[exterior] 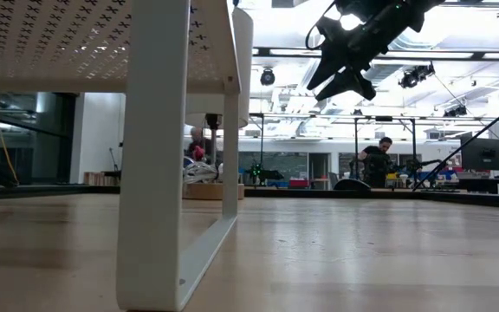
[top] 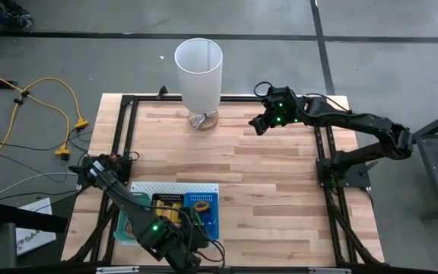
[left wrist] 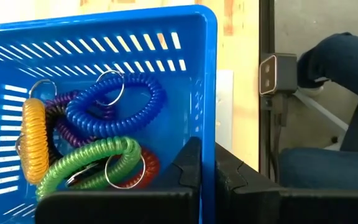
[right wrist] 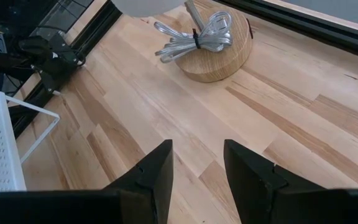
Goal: Pick & Place Office Desk Supplies
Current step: Put the blue bin on the shelf, then return to Home Position
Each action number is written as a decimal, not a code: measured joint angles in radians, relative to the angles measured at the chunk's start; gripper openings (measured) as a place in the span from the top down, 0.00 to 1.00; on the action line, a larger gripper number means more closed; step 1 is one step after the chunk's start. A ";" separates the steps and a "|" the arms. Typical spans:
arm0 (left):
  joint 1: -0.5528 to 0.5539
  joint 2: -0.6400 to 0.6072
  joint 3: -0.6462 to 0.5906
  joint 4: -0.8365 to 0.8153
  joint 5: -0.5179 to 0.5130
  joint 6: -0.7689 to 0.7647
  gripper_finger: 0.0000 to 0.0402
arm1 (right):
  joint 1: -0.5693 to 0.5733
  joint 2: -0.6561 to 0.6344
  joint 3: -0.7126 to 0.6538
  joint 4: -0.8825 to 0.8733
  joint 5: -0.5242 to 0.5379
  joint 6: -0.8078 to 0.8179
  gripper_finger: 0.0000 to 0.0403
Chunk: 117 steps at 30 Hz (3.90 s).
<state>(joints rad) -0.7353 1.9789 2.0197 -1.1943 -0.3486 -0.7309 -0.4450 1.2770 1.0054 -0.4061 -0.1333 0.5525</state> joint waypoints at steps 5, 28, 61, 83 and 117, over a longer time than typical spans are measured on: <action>0.000 0.000 0.000 0.010 0.029 -0.003 1.00 | 0.000 0.000 0.000 0.000 0.000 0.000 0.68; 0.000 0.000 0.000 0.022 0.095 0.023 0.83 | 0.000 0.000 0.000 0.000 0.000 0.000 0.68; 0.000 -0.001 0.000 0.024 0.086 0.133 0.80 | 0.000 0.000 0.000 0.000 0.000 0.000 0.68; 0.008 -0.040 0.001 0.044 0.112 0.140 0.80 | 0.000 0.000 0.000 0.000 0.000 0.000 0.68; 0.136 -0.111 0.001 0.049 0.122 0.301 0.80 | 0.000 0.000 0.000 0.001 0.000 0.000 0.68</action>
<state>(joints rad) -0.5988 1.8684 2.0209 -1.1453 -0.2268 -0.4294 -0.4450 1.2770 1.0050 -0.4049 -0.1333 0.5522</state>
